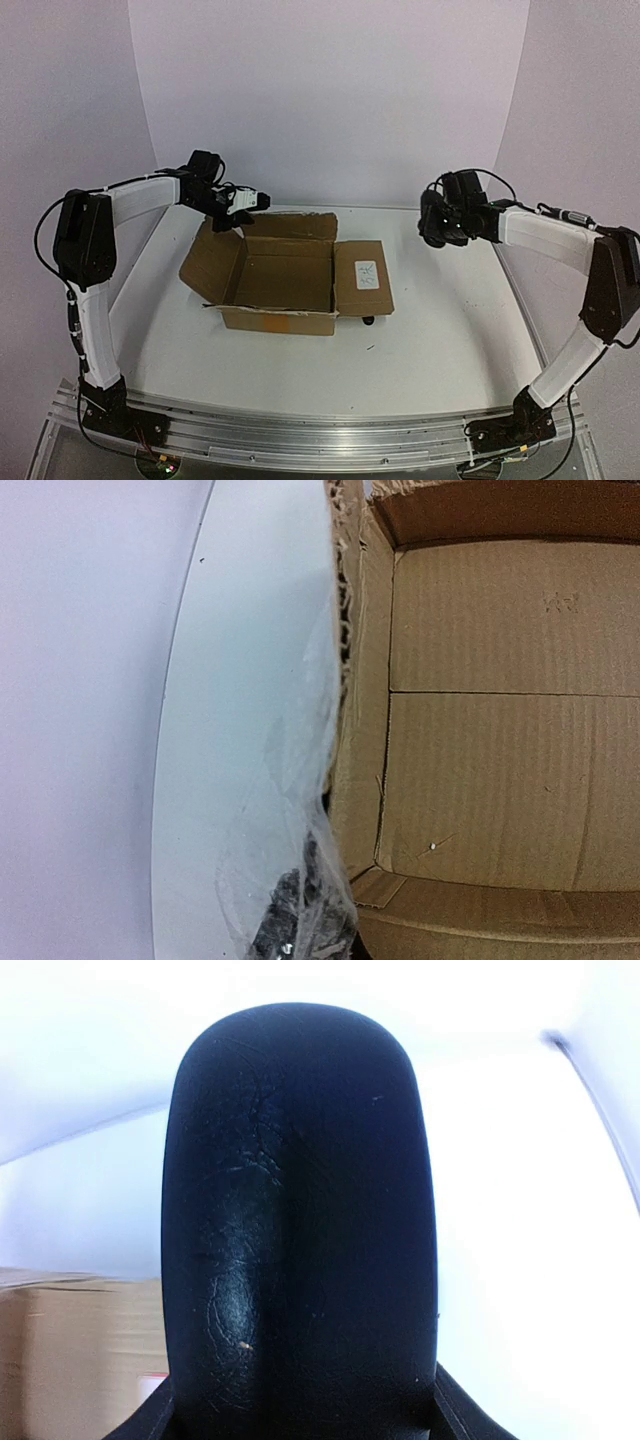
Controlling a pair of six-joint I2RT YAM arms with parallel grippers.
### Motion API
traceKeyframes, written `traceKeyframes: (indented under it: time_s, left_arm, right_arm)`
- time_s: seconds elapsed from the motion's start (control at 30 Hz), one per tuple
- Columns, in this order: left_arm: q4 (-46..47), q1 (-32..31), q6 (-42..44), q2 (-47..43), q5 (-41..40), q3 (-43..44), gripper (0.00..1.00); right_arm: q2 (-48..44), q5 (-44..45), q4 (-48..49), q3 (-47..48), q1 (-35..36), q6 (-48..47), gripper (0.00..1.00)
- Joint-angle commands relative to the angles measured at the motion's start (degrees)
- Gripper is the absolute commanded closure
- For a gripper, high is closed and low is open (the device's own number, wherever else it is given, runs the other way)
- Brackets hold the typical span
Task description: Unpack the express box
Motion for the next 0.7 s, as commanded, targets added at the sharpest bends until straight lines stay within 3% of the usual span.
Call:
traceKeyframes:
  time_s: [0.0,0.13,0.3,0.4,0.67]
  left_arm:
    - [-1.9,-0.2,2.0,1.3,2.7,4.1,1.0]
    - [-5.3,-0.4,-1.5,3.1,1.3,8.0,1.0]
    - [-6.5,-0.4,-2.1,2.4,0.2,5.9,1.0]
    - [-5.7,-0.4,-2.9,2.3,0.3,6.0,1.0]
    - [-6.3,-0.4,-3.5,2.2,-0.2,6.4,1.0]
  right_arm:
    - [-0.3,-8.8,-2.9,-6.3,-6.3,-2.6,0.87]
    - [1.0,-10.2,-2.9,-10.1,-10.1,-4.2,0.87]
    - [5.5,-12.6,-3.3,-9.5,-10.3,-12.4,0.84]
    - [7.9,-9.2,-4.1,-10.2,-10.3,-16.4,0.83]
    - [13.3,-7.9,-3.6,-9.7,-10.6,-16.6,0.76]
